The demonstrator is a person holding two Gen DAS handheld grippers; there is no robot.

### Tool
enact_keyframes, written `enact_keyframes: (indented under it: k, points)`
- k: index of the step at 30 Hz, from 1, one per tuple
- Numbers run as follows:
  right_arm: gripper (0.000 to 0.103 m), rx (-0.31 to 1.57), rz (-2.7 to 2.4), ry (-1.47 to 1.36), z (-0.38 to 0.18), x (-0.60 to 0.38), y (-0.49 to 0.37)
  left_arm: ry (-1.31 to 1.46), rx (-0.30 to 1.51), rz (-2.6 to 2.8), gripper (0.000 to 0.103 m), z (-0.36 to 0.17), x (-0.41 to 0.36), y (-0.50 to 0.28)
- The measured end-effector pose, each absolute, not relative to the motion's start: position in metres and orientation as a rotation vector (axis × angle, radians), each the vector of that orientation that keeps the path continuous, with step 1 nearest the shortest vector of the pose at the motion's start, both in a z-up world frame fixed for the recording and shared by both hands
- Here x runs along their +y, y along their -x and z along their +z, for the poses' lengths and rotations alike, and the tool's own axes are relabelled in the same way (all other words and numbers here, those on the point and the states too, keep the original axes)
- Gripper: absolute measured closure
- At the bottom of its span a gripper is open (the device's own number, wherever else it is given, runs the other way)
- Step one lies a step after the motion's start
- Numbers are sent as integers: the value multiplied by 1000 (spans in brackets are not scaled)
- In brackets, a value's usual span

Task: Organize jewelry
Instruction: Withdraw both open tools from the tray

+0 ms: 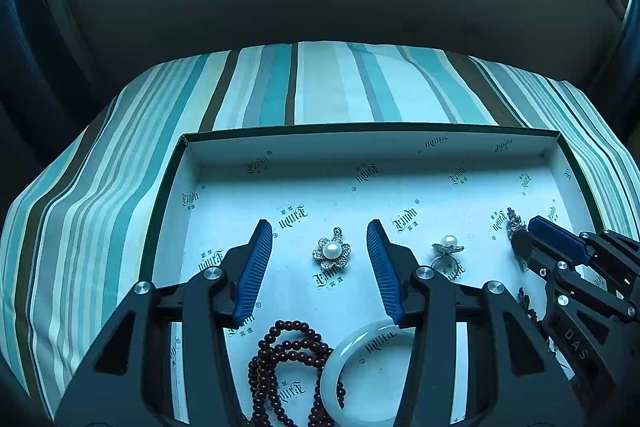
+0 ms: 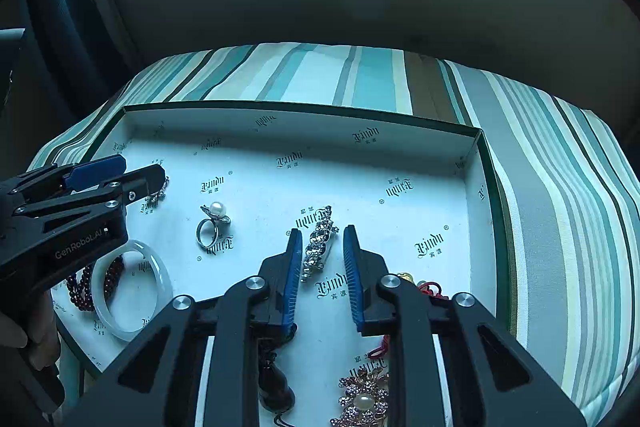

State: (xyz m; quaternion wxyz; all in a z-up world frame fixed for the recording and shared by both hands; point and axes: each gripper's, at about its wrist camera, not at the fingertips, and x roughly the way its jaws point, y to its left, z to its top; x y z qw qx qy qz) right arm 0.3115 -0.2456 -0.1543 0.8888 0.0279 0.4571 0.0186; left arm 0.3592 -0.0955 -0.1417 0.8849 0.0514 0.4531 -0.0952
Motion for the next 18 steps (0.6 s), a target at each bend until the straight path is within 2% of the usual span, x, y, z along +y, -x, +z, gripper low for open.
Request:
enact_keyframes:
  k: [3,10,18]
  points:
    - [61,935,32,-57,-151,-245,-310,-105,940,-198,51,-141,-95,-359]
    - [61,892,31,-61,-130,-245,-296,-94,897,-192,48,-128,-90,-347]
    - [61,850,33,-53,-97,-245,-248,-88,827,-226,48,-94,-81,-297]
